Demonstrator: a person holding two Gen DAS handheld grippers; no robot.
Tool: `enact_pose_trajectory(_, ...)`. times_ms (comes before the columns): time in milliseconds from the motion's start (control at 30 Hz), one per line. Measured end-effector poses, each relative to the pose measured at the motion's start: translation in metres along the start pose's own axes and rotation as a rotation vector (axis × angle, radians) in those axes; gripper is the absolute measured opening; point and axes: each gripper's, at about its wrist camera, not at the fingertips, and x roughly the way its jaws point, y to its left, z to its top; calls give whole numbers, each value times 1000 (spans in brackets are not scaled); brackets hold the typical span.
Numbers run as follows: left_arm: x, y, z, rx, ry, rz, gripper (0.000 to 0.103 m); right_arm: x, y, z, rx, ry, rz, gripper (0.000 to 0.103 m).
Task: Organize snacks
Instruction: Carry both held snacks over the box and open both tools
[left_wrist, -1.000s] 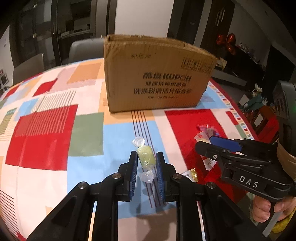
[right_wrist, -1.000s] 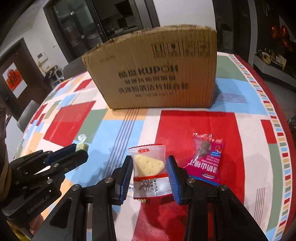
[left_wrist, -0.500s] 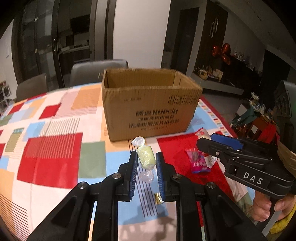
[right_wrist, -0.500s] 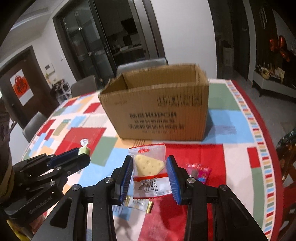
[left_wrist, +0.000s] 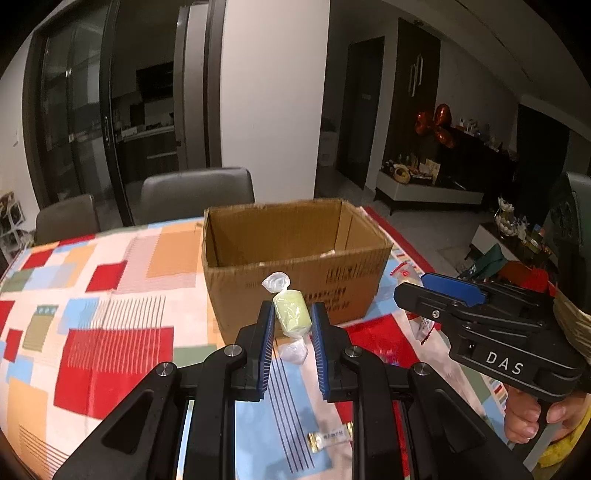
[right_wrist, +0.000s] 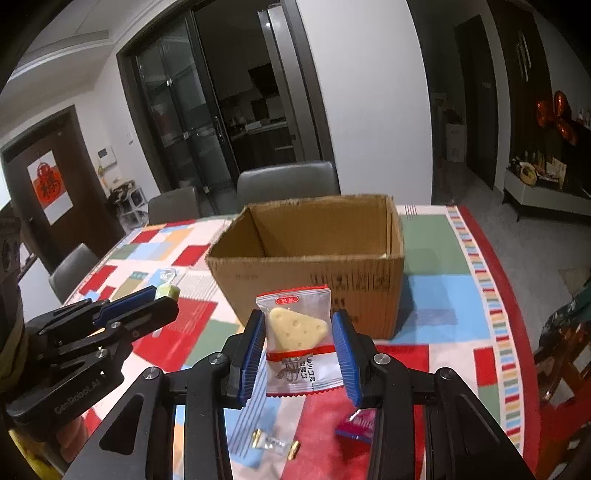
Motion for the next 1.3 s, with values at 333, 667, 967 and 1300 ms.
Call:
enact_pose_trajectory(333, 15, 3, 33, 21, -41, 9, 21, 10, -7, 39, -22, -55, -9, 39)
enact_pose_trajectory(667, 48, 11, 54, 43, -47, 35, 21, 38, -10, 66, -63, -60, -29, 39)
enact_pose_trajectory(967, 76, 22, 68, 23, -49, 36, 21, 61, -12, 82, -93, -54, -56, 39)
enact_pose_trajectory(1300, 105, 31, 75, 2, -31, 44, 45, 87, -16, 87, -87, -19, -108, 54)
